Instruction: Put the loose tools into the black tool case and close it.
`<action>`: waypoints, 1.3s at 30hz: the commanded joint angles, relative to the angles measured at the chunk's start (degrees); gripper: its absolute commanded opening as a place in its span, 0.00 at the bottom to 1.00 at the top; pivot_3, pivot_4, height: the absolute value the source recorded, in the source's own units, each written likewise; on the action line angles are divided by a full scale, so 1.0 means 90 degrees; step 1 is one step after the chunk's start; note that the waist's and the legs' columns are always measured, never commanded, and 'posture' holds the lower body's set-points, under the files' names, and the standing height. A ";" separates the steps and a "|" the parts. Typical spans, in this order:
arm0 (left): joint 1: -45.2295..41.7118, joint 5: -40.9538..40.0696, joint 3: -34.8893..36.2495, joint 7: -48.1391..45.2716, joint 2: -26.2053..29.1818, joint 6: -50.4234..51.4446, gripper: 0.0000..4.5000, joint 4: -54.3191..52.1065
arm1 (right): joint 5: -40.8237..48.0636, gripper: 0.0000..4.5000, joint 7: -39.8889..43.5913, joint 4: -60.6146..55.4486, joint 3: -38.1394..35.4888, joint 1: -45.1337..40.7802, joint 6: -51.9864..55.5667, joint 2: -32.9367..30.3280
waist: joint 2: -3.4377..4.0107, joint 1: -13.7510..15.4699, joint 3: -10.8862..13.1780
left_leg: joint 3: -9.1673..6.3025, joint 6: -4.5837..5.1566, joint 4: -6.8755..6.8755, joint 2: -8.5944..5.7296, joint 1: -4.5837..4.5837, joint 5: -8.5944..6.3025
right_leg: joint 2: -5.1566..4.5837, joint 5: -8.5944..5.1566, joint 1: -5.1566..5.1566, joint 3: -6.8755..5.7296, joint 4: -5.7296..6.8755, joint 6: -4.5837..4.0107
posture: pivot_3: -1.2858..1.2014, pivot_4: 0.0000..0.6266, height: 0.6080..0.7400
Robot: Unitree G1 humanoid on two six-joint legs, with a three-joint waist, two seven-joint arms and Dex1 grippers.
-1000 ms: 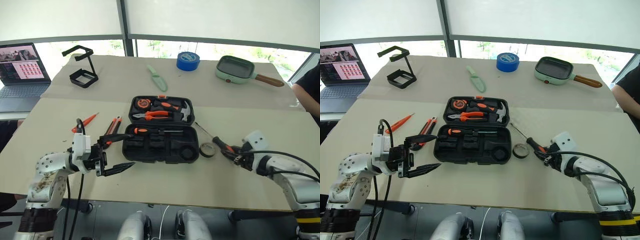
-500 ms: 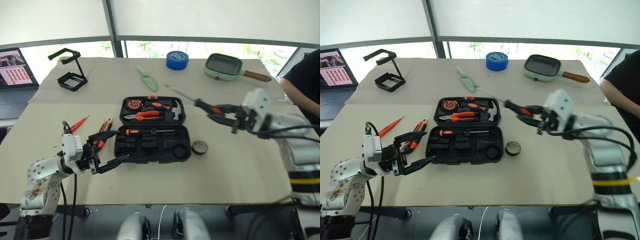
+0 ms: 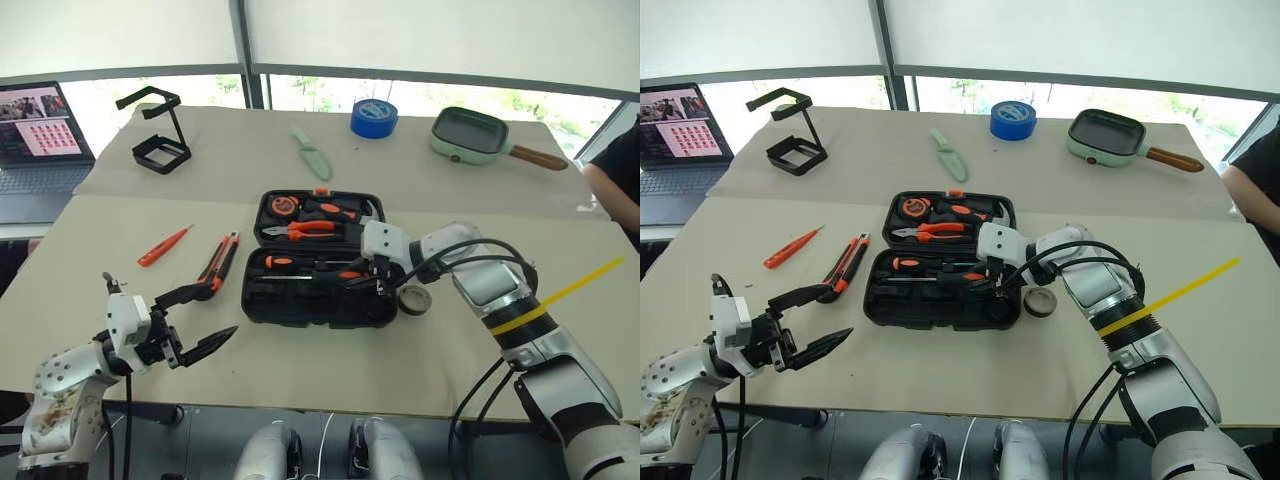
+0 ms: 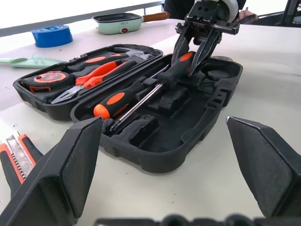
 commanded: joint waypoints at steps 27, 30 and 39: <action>-0.0254 0.0005 -0.0099 0.0111 -0.0042 -0.0122 1.00 -0.0166 | -0.0404 0.46 0.0600 0.1249 -0.0299 -0.0453 -0.1307 -0.0131 | 0.0002 -0.0023 0.0001 | -0.0004 -0.0017 -0.0004 0.0002 0.0014 0.0012 | 0.0006 0.0002 0.0007 0.0003 0.0008 -0.0004 | 0.52 0.24 1.00; -0.0237 0.0025 -0.0112 0.0139 -0.0088 -0.0156 1.00 -0.0163 | -0.0357 0.66 0.0694 0.1407 -0.0397 -0.0526 -0.1616 -0.0133 | 0.0002 -0.0046 0.0001 | -0.0003 -0.0016 -0.0008 0.0002 0.0014 0.0011 | 0.0007 0.0002 0.0007 0.0004 0.0007 -0.0005 | 0.52 0.24 1.00; -0.0081 0.0096 -0.0120 0.0206 -0.0215 -0.0264 1.00 -0.0118 | 0.1123 0.93 0.1674 0.1700 -0.1420 -0.0795 -0.1541 0.0138 | 0.0003 -0.0089 0.0004 | -0.0003 -0.0016 -0.0009 0.0003 0.0014 0.0011 | 0.0007 0.0002 0.0008 0.0003 0.0005 -0.0006 | 0.52 0.24 1.00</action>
